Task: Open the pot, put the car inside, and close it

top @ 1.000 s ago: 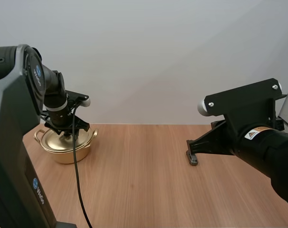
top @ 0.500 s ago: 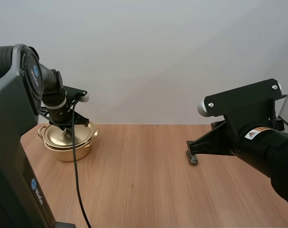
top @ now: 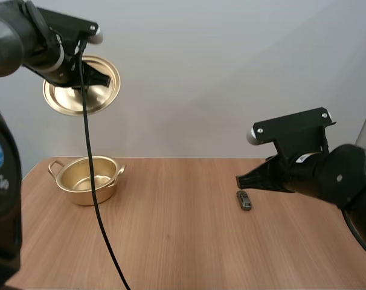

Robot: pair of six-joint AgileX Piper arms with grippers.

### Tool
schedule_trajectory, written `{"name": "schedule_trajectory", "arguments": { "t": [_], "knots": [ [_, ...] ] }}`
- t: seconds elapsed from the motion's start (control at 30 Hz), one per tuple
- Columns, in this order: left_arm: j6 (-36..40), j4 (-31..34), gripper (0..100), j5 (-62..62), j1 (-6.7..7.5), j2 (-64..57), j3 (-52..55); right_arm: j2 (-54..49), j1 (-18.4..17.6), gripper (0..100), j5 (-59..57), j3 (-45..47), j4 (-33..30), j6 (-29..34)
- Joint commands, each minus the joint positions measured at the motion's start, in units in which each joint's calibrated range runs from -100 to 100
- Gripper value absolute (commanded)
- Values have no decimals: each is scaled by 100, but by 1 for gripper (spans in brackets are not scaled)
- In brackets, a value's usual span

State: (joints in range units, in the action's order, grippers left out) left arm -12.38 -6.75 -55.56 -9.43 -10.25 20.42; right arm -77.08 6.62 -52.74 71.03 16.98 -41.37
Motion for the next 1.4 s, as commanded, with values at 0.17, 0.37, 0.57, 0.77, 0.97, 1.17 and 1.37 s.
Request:
{"name": "schedule_trajectory", "arguments": {
  "t": [0.17, 0.37, 0.57, 0.77, 0.97, 1.17, 1.37],
  "knots": [
    [-303, -1016, 0, -1096, -5, -2684, -1658, 5921, 4, 28, -1739, -2756, 389, -76],
    [-303, -1016, 0, -1343, -5, -2789, -2049, 6874, 4, 68, -1735, -3124, 389, -95],
    [-303, -1016, 0, -1336, -5, -2776, -2047, 7624, 4, 67, -1344, -3273, 389, -102],
    [-303, -1016, 0, -1199, -5, -2776, -2047, 8260, 4, 67, -1017, -3333, 461, -213],
    [-303, -1016, 0, -1199, -5, -2776, -2047, 8690, -3, 67, -617, -3333, 535, -344],
    [-303, -1016, 0, -1199, -5, -2776, -2047, 8804, -3, 67, -485, -3333, 535, -420],
    [-303, -1016, 0, -1199, -5, -2776, -2047, 8970, -3, 66, -441, -3333, 522, -456]
  ]
}}
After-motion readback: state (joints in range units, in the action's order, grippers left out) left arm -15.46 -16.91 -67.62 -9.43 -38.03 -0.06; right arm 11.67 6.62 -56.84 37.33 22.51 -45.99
